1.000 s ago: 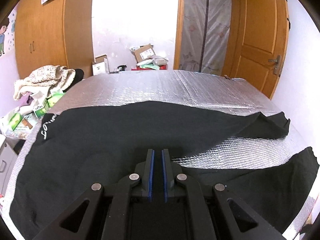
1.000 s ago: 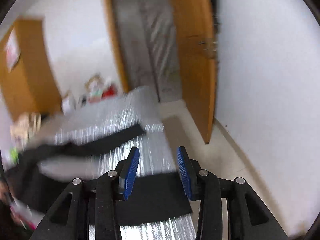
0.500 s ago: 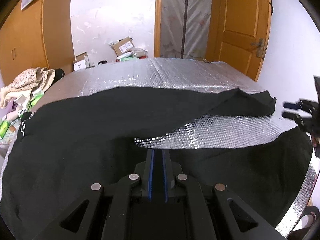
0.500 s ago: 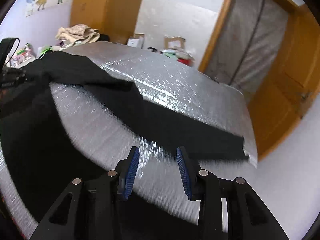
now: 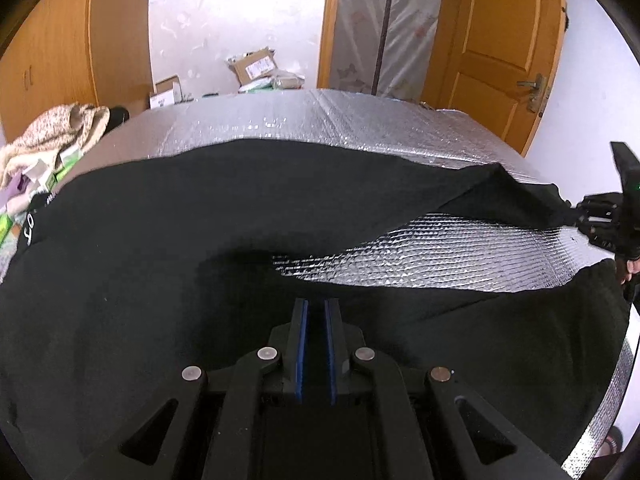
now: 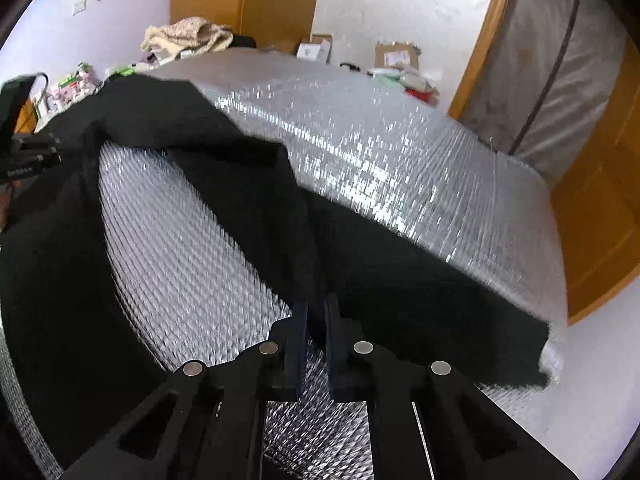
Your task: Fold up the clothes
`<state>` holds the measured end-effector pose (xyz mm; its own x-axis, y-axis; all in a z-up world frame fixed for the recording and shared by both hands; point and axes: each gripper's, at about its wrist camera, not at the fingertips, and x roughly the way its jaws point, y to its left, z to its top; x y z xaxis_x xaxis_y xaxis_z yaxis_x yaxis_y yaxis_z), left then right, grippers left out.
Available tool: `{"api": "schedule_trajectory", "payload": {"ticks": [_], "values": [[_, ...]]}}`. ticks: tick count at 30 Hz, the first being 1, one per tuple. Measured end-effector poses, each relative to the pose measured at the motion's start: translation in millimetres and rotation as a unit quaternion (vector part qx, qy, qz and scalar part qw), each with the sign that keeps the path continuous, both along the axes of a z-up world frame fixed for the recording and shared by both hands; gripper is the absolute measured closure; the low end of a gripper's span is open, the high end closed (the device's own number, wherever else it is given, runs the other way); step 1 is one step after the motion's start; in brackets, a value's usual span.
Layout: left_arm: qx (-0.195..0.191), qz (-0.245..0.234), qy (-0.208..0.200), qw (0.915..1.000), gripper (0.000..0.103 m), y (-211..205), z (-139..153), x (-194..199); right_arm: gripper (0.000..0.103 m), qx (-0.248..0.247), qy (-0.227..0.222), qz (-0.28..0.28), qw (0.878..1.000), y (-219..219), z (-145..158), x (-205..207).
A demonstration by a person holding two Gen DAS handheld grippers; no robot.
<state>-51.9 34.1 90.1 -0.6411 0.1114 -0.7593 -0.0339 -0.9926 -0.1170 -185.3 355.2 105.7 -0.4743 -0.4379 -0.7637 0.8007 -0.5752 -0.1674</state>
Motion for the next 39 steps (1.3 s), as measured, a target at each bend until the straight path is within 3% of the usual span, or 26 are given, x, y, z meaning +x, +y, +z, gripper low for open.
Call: {"api": "schedule_trajectory", "payload": {"ticks": [6, 16, 21, 24, 26, 27, 28, 32, 35, 39], "values": [[0.008, 0.001, -0.003, 1.0, 0.095, -1.6, -3.2, -2.2, 0.096, -0.038, 0.037, 0.006, 0.999, -2.9, 39.9, -8.8], [0.002, 0.002, -0.003, 1.0, 0.095, 1.3, -4.2, -1.5, 0.096, -0.036, 0.146, -0.034, 0.988, -5.1, 61.5, 3.8], [0.005, 0.008, 0.001, 1.0, 0.095, -0.3, -2.7, 0.2, 0.096, 0.053, 0.071, 0.013, 0.996, -1.7, 22.2, 22.8], [0.009, 0.019, 0.005, 0.9998, 0.095, -3.5, -0.3, 1.3, 0.095, 0.066, 0.02, 0.011, 0.998, 12.5, 5.4, 27.5], [0.01, 0.018, 0.009, 0.9997, 0.095, -4.5, 3.0, 2.0, 0.09, 0.057, 0.018, 0.005, 0.998, 20.3, 5.6, 31.9], [0.009, 0.015, 0.014, 0.9998, 0.095, -3.4, 6.3, 1.6, 0.08, 0.045, 0.021, 0.0, 0.999, 23.2, 8.3, 33.1], [0.006, 0.011, 0.02, 0.9997, 0.095, -2.0, 9.8, 1.1, 0.078, 0.033, 0.023, -0.002, 0.999, 21.8, 11.5, 33.3], [-0.001, 0.001, 0.05, 0.9988, 0.095, 2.1, 28.2, -4.3, 0.077, -0.021, 0.028, -0.011, 0.999, 15.7, 23.3, 25.1], [-0.005, 0.001, 0.061, 0.9981, 0.094, 3.2, 36.3, -12.6, 0.077, -0.068, 0.016, -0.052, 0.996, 9.9, 29.9, 1.2], [-0.004, 0.001, 0.056, 0.9984, 0.094, 5.4, 34.3, -22.1, 0.077, -0.074, -0.017, -0.034, 0.997, -16.3, 17.6, -5.3]]}}
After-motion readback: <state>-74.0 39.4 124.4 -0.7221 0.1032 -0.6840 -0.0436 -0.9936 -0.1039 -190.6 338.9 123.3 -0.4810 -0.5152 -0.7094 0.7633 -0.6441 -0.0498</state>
